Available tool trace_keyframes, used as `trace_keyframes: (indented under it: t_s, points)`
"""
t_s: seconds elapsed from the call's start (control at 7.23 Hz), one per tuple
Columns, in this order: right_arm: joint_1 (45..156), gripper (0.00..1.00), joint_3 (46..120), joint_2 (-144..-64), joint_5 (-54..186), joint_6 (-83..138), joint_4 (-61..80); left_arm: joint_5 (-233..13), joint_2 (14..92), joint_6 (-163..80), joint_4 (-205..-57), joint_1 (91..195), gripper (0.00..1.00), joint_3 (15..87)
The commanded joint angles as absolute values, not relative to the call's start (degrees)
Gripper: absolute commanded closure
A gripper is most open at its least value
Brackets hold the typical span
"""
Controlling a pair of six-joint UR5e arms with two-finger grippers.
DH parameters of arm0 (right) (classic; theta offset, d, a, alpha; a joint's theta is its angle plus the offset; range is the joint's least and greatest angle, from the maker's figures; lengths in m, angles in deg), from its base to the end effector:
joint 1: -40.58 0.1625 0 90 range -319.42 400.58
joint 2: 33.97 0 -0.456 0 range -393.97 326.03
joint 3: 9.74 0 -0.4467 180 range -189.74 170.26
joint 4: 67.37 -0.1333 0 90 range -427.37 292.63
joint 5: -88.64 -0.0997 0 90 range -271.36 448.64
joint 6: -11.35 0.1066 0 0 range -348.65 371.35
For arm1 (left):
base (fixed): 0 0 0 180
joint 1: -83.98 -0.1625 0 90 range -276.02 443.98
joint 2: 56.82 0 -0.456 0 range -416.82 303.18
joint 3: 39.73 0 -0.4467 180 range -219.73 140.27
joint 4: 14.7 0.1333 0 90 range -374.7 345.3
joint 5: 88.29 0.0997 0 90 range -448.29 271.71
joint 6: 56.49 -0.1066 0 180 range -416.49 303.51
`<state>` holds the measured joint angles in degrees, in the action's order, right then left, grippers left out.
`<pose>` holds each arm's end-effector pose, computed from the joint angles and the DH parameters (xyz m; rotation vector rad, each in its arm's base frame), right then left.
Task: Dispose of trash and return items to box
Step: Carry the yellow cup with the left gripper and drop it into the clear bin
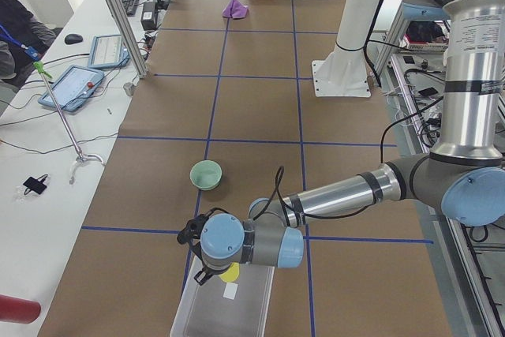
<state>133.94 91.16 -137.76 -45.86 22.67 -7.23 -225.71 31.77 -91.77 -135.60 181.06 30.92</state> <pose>0.0855 -0.4566 0.6504 0.3921 -0.7901 0.0566 -0.1182 -0.5066 0.8301 0.4595 0.7185 0.5356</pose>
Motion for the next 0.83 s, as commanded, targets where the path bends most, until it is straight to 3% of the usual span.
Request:
trace_keyframes:
  t_s: [0.0, 0.69]
  points:
    - [133.92, 0.00, 91.24, -137.68, -45.83, 22.69, -7.26, -226.19, 31.68, -76.95, -151.05, 180.66, 1.00, 24.71]
    - [133.92, 0.00, 91.24, -137.68, -45.83, 22.77, -7.26, -229.02, 31.68, -50.91, -159.87, 172.60, 1.00, 24.60]
